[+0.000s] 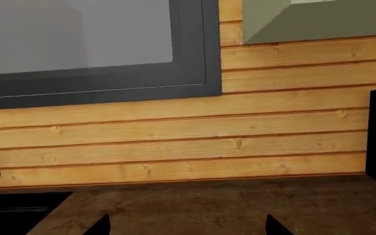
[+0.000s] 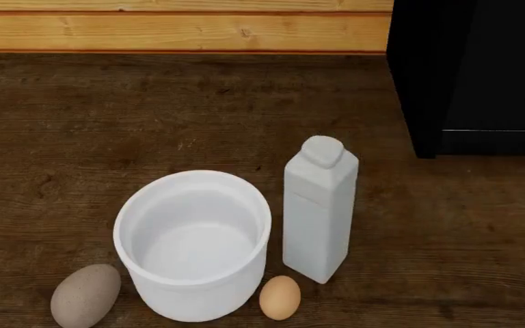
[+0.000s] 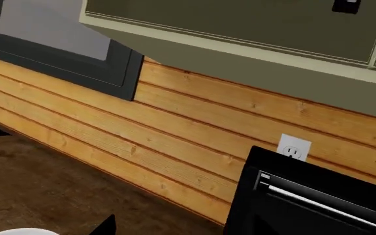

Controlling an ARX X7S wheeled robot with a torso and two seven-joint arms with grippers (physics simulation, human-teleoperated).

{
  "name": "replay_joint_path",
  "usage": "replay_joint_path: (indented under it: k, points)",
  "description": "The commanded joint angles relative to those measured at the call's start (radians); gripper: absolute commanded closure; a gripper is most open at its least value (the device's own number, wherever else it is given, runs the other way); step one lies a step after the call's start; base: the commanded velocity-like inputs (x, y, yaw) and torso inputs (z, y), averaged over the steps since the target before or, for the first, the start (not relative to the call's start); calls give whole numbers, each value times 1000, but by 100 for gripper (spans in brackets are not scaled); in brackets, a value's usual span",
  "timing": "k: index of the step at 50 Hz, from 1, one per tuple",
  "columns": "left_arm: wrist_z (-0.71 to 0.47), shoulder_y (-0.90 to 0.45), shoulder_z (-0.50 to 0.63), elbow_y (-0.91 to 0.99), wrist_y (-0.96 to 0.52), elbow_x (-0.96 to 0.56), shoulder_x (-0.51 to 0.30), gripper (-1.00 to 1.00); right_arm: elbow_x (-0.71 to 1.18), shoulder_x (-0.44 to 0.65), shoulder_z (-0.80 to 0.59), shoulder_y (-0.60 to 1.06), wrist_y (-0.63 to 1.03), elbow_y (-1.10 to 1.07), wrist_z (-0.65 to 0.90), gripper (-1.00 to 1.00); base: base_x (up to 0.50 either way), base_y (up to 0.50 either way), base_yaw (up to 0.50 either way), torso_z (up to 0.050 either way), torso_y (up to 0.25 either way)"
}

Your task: Place the eggs and milk next to the bowl.

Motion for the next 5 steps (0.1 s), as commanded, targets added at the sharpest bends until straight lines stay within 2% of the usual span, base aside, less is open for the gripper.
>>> replay_joint_path:
  k: [1,5]
  points:
    - [36,80,-253,22,-75,-95,36,-100,93,-78,494,-211,211,-151,6,-100,0,0,0,0,0]
    - [39,110,-351,25,-107,-145,41,-100,140,-119,668,-263,301,-194,-21,-100,0,0,0,0,0]
